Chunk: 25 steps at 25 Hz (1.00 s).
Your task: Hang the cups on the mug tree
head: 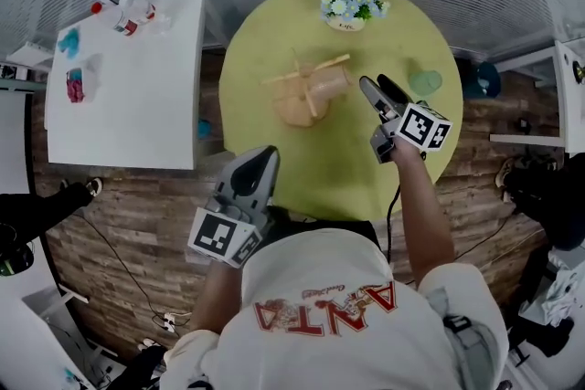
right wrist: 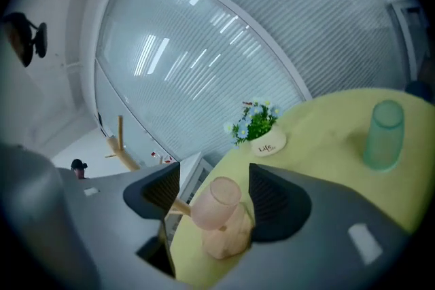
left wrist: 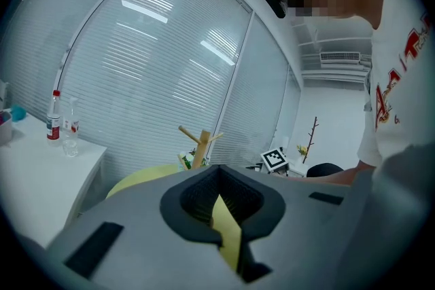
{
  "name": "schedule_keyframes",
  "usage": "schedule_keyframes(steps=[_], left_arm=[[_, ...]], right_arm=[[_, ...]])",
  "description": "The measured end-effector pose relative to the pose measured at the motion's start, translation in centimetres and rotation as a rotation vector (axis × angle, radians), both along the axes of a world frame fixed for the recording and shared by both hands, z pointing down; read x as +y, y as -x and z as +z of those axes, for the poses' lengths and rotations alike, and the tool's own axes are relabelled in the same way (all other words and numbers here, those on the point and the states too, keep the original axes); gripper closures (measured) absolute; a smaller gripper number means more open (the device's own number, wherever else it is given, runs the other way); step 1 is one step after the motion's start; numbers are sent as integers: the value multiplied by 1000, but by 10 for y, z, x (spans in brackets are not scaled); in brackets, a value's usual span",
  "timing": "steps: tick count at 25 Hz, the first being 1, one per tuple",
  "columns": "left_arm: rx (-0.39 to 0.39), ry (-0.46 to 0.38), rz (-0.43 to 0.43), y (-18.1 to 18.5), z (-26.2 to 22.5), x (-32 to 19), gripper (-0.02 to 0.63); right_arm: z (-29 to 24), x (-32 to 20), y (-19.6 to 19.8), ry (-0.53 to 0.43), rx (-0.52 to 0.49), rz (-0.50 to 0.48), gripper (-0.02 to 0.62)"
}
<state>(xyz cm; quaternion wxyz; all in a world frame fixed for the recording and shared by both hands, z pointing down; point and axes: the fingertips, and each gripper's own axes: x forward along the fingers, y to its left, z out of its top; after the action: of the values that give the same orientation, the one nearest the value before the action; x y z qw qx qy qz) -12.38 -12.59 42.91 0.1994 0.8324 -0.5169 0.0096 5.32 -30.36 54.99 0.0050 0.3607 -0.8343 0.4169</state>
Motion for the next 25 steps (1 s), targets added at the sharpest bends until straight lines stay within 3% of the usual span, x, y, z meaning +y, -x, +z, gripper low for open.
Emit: schedule_keyframes(steps=[6,12,20,25], left_arm=[[13,-55,79,-14,-19,-8,598],[12,-122,153,-28,-45,-22,598],[10,-211,241,-46,-79,-24,598],[4,-249,267,-48,-93,-20,598]], right_arm=[[-57,48,-28,-167,94,49,430],[-110,85,-37,-395,280,93,574],[-192,127,-46,-631,385,194,593],[-215,144,-45,-668,385,212,594]])
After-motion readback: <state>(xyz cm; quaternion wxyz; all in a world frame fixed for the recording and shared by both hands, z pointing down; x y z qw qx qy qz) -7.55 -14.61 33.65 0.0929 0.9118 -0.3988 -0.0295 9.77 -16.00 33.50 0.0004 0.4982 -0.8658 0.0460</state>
